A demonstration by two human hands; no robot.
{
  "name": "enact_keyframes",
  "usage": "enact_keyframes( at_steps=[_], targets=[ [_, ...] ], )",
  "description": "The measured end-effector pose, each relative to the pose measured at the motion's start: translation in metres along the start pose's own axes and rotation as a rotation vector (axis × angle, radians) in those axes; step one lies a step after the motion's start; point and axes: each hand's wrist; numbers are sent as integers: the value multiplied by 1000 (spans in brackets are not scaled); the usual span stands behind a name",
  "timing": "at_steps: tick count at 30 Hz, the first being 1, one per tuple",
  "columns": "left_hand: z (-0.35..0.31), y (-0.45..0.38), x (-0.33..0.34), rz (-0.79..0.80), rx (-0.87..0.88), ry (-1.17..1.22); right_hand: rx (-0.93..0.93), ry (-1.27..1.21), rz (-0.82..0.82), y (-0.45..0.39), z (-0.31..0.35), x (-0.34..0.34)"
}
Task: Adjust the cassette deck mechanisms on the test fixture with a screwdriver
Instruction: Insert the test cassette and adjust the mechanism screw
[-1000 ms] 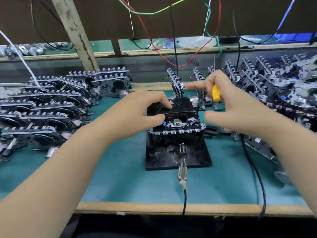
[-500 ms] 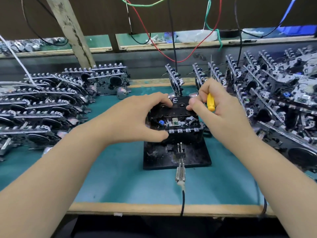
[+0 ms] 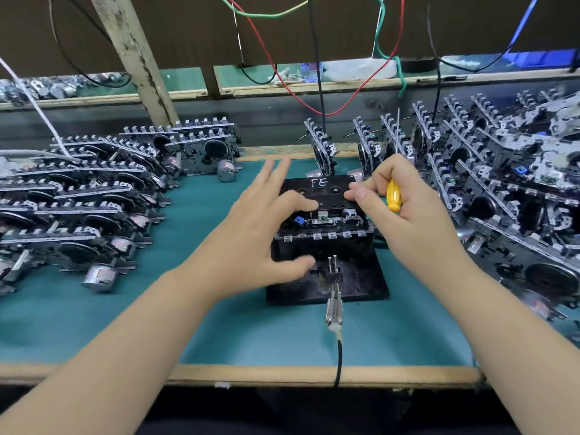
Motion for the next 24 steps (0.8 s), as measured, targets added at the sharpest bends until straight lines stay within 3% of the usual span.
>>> enact_keyframes(
  at_steps=[4, 8, 11, 16, 22, 24],
  targets=[
    [-15, 12, 16, -53, -107, 86, 18, -33, -3, 3, 0, 0],
    [-33, 5, 40, -260, -210, 301, -9, -73, -13, 4, -4, 0],
    [-35, 0, 48, -332, -299, 413, -8, -113, -30, 3, -9, 1],
    [-35, -1, 49, -401, -308, 434, 21, -119, -47, 7, -4, 3],
    [-25, 7, 60, -408, -272, 434, 103, -28, 5, 11, -4, 0],
    [-20, 12, 52, -244, -271, 550, 127, -13, 59, 7, -5, -3]
  ],
)
Point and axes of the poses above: each hand's wrist, its own y-axis away from the middle knuckle, its own x-axis out of the palm, z = x × y, and after that the axes turned 12 degrees about -y, right-handed
